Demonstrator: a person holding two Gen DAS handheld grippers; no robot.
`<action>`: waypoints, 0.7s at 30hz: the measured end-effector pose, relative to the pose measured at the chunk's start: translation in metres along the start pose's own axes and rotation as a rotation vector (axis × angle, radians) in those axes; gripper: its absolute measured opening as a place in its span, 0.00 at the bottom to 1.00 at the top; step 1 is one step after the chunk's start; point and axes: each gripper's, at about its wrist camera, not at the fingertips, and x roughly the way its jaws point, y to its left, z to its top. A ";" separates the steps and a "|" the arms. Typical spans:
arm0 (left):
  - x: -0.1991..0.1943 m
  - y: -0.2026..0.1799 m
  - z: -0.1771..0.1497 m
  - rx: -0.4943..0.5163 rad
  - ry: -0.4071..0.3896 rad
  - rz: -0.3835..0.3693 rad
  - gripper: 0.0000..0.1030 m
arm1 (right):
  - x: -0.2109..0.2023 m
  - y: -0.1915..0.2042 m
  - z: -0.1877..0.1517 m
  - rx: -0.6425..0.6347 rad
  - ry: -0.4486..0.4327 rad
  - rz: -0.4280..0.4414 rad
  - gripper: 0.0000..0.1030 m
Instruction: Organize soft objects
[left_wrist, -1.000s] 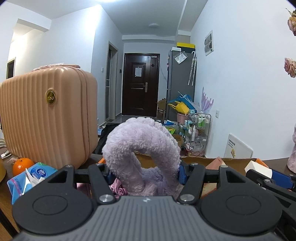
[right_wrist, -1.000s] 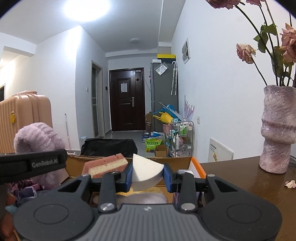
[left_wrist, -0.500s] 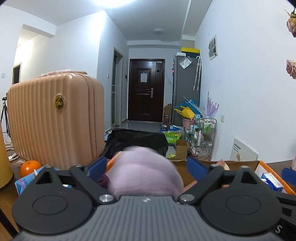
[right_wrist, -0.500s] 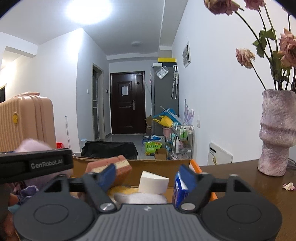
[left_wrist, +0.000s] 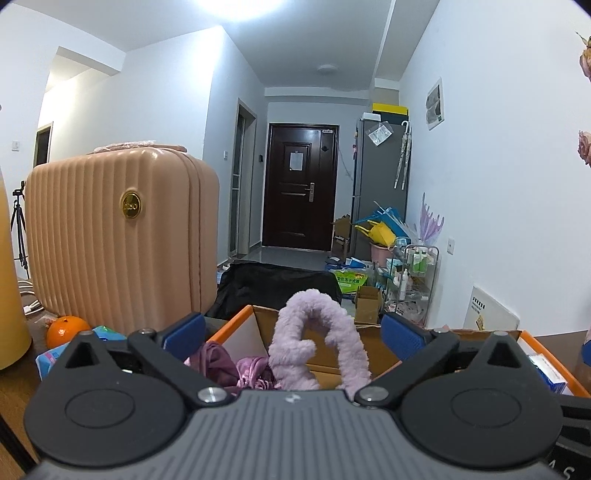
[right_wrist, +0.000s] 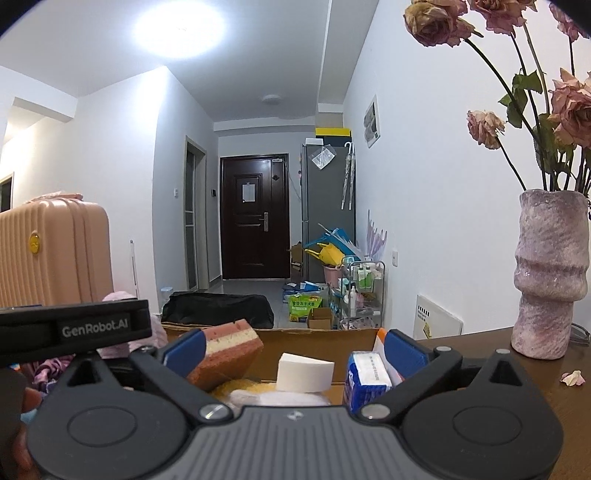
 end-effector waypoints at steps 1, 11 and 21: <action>0.000 0.000 0.000 0.000 -0.002 0.001 1.00 | -0.001 0.000 0.000 0.000 -0.002 0.000 1.00; -0.005 0.004 0.002 -0.017 -0.014 0.014 1.00 | -0.007 0.001 -0.001 -0.003 -0.024 0.005 1.00; -0.016 0.011 0.001 -0.016 -0.024 0.022 1.00 | -0.017 -0.002 -0.002 -0.003 -0.043 0.003 1.00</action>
